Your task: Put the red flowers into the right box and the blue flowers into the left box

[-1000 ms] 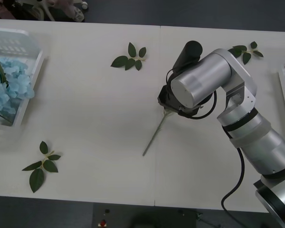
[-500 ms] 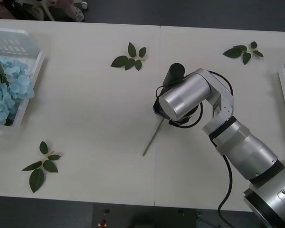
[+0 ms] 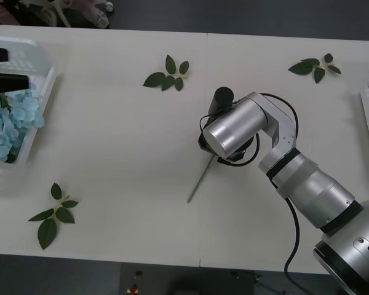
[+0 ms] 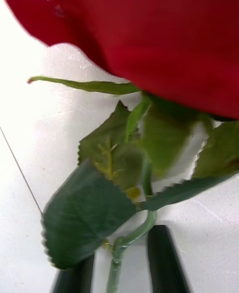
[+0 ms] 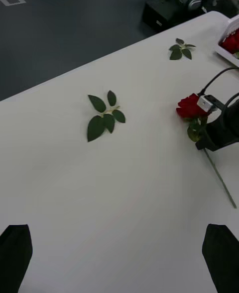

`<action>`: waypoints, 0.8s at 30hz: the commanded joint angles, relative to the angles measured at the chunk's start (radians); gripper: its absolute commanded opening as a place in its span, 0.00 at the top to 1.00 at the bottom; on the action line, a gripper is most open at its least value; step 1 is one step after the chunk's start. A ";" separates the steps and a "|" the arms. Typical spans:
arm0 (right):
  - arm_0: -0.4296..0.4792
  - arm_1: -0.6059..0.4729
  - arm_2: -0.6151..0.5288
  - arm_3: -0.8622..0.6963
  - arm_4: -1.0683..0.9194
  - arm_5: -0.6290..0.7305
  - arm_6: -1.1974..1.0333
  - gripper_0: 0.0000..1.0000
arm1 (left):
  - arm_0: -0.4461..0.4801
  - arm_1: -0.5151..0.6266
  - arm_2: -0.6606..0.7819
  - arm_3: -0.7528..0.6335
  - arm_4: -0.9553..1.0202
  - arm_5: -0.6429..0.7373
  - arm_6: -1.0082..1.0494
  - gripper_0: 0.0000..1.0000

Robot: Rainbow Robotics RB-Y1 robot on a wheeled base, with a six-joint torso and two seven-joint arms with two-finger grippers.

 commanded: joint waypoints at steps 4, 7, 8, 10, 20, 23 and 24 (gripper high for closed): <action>-0.030 0.020 -0.014 0.016 0.005 -0.020 0.025 0.95 | -0.022 0.000 -0.229 -0.236 -0.042 -0.255 0.062 0.00; -0.036 0.020 -0.012 0.047 0.005 -0.044 0.031 0.98 | -0.022 0.025 -0.278 -0.320 -0.068 -0.320 0.060 0.00; -0.041 0.023 -0.012 0.059 0.004 -0.052 0.033 0.99 | -0.022 0.040 -0.292 -0.354 -0.069 -0.343 0.063 0.00; -0.050 0.021 -0.012 0.081 0.004 -0.061 0.034 0.99 | -0.023 0.061 -0.301 -0.403 -0.056 -0.354 0.062 0.00; -0.159 -0.075 -0.063 0.062 -0.082 -0.020 0.053 0.99 | -0.022 0.106 -0.330 -0.521 -0.049 -0.352 0.059 0.00; -0.208 -0.203 -0.063 -0.022 -0.185 0.064 0.072 0.99 | -0.022 0.115 -0.352 -0.526 -0.057 -0.352 0.048 0.00; -0.219 -0.261 -0.062 -0.060 -0.226 0.100 0.079 0.99 | -0.022 0.115 -0.352 -0.526 -0.060 -0.352 0.045 0.00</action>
